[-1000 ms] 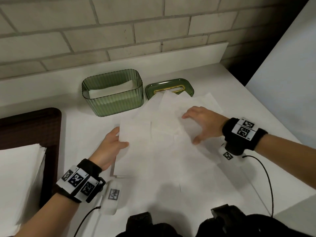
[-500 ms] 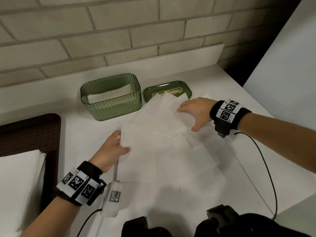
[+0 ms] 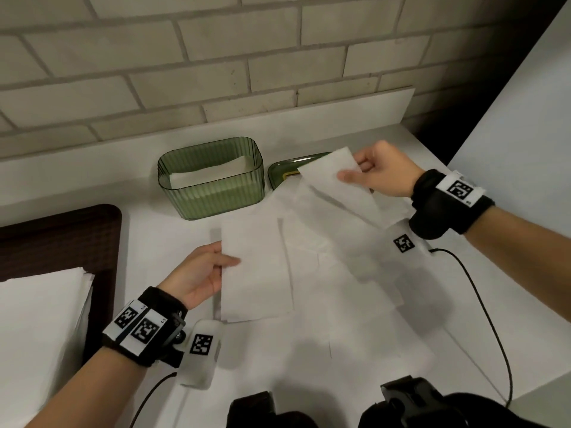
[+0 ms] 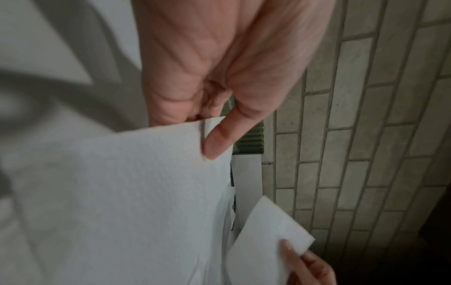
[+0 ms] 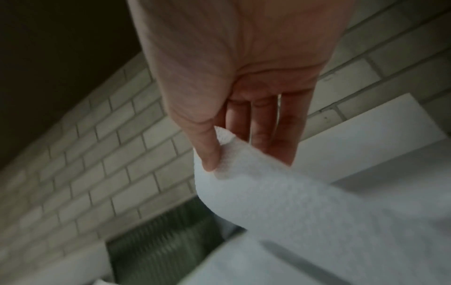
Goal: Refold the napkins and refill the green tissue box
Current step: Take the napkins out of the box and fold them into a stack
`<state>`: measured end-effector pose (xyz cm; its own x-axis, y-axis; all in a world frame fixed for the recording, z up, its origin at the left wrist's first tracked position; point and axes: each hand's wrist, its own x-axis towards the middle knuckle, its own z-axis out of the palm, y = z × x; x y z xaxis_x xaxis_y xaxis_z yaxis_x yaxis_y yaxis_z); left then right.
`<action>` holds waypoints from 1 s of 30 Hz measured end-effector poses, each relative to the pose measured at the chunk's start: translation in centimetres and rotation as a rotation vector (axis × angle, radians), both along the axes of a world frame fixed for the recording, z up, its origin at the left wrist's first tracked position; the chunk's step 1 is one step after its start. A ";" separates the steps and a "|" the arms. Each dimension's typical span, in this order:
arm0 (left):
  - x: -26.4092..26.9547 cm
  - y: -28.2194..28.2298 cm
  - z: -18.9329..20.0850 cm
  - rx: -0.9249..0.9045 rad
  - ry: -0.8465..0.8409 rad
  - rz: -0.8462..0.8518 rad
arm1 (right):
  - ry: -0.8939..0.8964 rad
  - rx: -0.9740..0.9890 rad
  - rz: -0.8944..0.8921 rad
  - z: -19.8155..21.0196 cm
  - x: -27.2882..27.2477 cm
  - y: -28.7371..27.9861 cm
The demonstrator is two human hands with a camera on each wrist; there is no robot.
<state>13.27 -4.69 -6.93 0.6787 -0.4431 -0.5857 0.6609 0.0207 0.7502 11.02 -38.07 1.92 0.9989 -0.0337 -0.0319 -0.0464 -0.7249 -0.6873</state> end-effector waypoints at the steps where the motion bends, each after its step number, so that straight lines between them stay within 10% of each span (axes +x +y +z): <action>1: 0.0 -0.1 0.0 0.002 -0.003 0.000 | 0.016 0.189 0.024 0.9 -0.6 1.1; 7: -0.2 -1.0 0.1 0.003 -0.035 -0.010 | 0.089 0.872 0.146 0.6 -2.7 7.4; 30: -0.8 -0.9 -0.6 -0.054 -0.170 -0.030 | 0.233 0.680 -0.191 -9.5 -0.4 12.1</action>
<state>12.50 -5.58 -7.56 0.7521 -0.4920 -0.4384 0.5253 0.0460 0.8497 10.66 -25.95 -7.55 0.9426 -0.1034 -0.3176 -0.3281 -0.1080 -0.9384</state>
